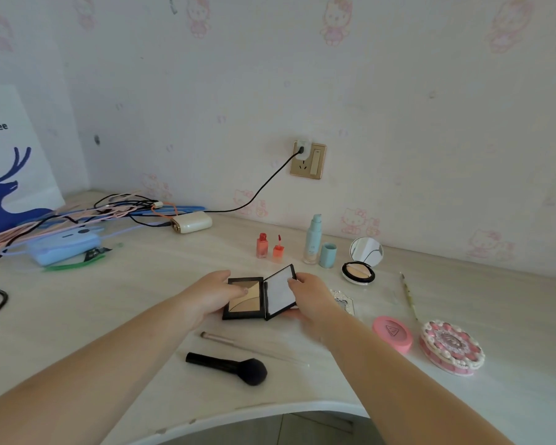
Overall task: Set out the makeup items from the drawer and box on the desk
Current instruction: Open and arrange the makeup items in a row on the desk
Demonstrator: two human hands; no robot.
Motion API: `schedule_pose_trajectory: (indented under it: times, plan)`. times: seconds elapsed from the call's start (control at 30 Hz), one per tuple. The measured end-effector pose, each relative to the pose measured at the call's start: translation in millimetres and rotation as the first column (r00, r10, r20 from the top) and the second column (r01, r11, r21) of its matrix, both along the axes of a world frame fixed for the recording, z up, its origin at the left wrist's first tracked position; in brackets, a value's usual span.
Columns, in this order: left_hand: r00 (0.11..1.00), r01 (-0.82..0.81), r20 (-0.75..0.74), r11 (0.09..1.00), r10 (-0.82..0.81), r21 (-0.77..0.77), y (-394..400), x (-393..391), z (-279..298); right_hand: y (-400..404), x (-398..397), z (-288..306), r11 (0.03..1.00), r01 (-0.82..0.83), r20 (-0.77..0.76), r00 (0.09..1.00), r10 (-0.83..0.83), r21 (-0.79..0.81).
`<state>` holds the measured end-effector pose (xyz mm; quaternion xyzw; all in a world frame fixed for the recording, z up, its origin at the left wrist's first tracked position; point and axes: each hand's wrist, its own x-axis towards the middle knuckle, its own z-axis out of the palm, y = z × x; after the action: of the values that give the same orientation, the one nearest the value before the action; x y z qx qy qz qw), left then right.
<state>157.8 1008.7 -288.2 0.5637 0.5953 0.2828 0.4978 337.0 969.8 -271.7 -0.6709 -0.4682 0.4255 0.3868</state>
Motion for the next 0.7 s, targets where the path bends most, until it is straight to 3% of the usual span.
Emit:
schedule_pose_trajectory:
  times: [0.33,0.57,0.7]
  plan:
    - [0.997,0.005,-0.076,0.999,-0.002,0.037,1,2,0,-13,6,16,0.998,-0.054,0.211,0.976,0.057,-0.018]
    - [0.994,0.005,-0.110,0.998,0.002,0.065,-5,10,7,-15,15,17,0.997,-0.068,0.187,0.980,0.072,-0.026]
    - [0.991,0.034,-0.131,0.995,-0.022,0.090,-12,16,16,-14,28,23,0.996,-0.071,0.211,0.976,0.059,0.050]
